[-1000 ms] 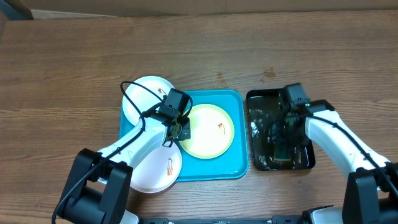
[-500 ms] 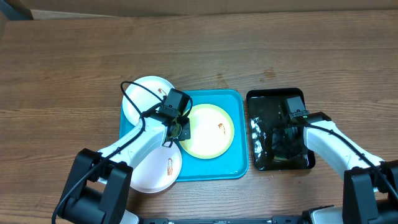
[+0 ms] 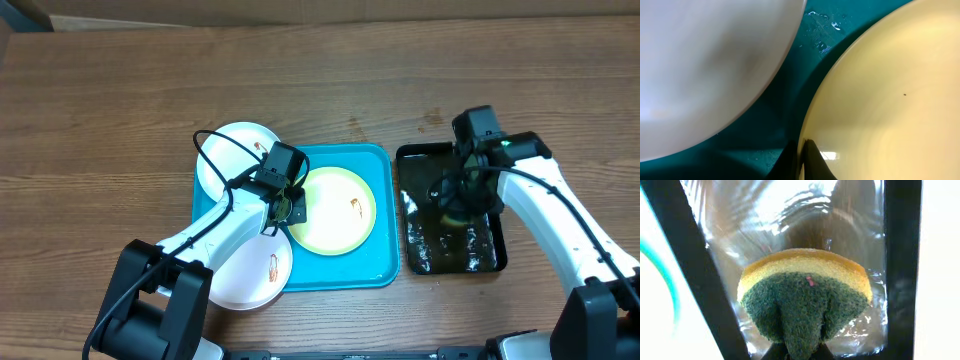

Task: Clean dirty plates on tray and stack at the side
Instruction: 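Lift the sponge out of the black tray with the right gripper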

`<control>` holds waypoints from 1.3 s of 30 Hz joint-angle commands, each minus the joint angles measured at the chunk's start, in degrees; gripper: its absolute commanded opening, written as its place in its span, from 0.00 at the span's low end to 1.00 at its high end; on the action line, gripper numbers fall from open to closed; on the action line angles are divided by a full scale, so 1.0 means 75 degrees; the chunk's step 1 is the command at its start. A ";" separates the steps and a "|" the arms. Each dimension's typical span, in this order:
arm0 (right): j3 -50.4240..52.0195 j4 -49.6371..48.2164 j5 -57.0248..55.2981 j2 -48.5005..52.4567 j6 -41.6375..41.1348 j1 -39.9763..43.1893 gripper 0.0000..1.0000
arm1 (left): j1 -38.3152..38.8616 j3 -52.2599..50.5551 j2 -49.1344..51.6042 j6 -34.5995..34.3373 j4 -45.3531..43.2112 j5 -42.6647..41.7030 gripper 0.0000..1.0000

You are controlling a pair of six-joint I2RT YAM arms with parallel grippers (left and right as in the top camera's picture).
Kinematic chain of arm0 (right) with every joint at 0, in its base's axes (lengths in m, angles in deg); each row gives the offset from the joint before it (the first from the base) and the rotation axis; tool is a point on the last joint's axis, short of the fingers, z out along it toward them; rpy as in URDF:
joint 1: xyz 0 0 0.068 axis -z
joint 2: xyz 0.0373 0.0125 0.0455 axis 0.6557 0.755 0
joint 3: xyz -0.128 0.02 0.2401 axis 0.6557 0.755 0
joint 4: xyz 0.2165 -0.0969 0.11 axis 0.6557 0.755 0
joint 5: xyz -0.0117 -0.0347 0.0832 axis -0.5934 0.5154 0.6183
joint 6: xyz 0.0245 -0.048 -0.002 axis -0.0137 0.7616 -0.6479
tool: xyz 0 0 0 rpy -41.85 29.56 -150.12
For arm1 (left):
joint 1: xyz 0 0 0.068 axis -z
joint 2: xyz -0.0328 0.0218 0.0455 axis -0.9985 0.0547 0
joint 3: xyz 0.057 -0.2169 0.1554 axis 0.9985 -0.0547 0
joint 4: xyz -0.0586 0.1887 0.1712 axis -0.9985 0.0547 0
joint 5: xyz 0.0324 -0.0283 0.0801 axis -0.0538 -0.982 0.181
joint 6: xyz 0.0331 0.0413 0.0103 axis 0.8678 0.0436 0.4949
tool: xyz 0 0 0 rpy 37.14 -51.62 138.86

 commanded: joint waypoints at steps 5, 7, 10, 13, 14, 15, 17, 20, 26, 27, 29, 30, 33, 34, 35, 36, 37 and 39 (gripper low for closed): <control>-0.0032 0.0137 -0.0560 -0.0052 0.0175 0.0029 0.04 | -0.0029 -0.0038 0.0093 0.0015 0.0032 0.0105 0.04; -0.0032 0.0067 -0.0609 -0.0052 0.0338 0.0029 0.04 | -0.0029 -0.0038 0.0093 0.0015 0.0032 0.0102 0.04; -0.0032 0.0026 -0.0443 -0.0052 0.0562 0.0029 0.04 | -0.0029 -0.0041 0.0093 0.0117 -0.0041 -0.0067 0.04; -0.0032 -0.0157 -0.0254 -0.0052 0.0723 0.0029 0.04 | -0.0029 -0.0038 0.0093 0.0577 -0.0312 -0.0469 0.04; -0.0032 -0.0219 -0.0216 -0.0052 0.0723 0.0029 0.04 | -0.0029 -0.0038 0.0093 0.0565 -0.0364 -0.0458 0.04; -0.0032 -0.0271 -0.0137 -0.0052 0.0737 0.0029 0.04 | -0.0029 -0.0041 0.0093 0.0533 -0.0405 -0.0437 0.04; -0.0029 -0.0309 0.0079 -0.0052 0.0906 0.0029 0.04 | -0.0029 -0.0041 0.0093 0.0248 -0.0399 -0.0437 0.04; -0.0026 -0.0283 0.0082 -0.0052 0.0924 0.0000 0.04 | 0.0012 -0.0044 0.0093 -0.0067 -0.0353 -0.0460 0.04; -0.0029 -0.0318 -0.0262 -0.0052 0.0927 0.0003 0.04 | 0.0044 -0.0044 0.0093 -0.0399 -0.0318 -0.0463 0.04; -0.0032 -0.0315 -0.0262 -0.0052 0.0927 0.0000 0.04 | 0.0044 -0.0044 0.0093 -0.0420 -0.0323 -0.0466 0.04; -0.0035 -0.0318 -0.0236 -0.0052 0.0924 0.0000 0.04 | 0.0044 -0.0044 0.0093 -0.0417 -0.0353 -0.0463 0.04; -0.0041 -0.0321 -0.0236 -0.0052 0.0921 0.0000 0.04 | 0.0044 -0.0044 0.0093 -0.0417 -0.0364 -0.0466 0.04; -0.0172 -0.0175 -0.0236 -0.0052 0.0918 0.0000 0.04 | 0.0044 -0.0044 0.0093 -0.0417 -0.0376 -0.0466 0.04; -0.0254 -0.0044 -0.0239 -0.0052 0.0915 0.0000 0.04 | 0.0044 -0.0044 0.0093 -0.0417 -0.0373 -0.0469 0.04; -0.0350 0.0099 -0.0239 -0.0052 0.0915 0.0000 0.04 | 0.0044 -0.0044 0.0093 -0.0417 -0.0376 -0.0469 0.04; -0.0411 0.0172 -0.0239 -0.0052 0.0918 0.0000 0.04 | 0.0044 -0.0044 0.0093 -0.0417 -0.0379 -0.0472 0.04; -0.0460 0.0210 -0.0251 -0.0052 0.0918 0.0000 0.04 | 0.0044 -0.0044 0.0093 -0.0417 -0.0396 -0.0493 0.04; -0.0484 0.0154 -0.0265 -0.0052 0.0860 0.0000 0.04 | 0.0044 -0.0044 0.0093 -0.0417 -0.0399 -0.0495 0.04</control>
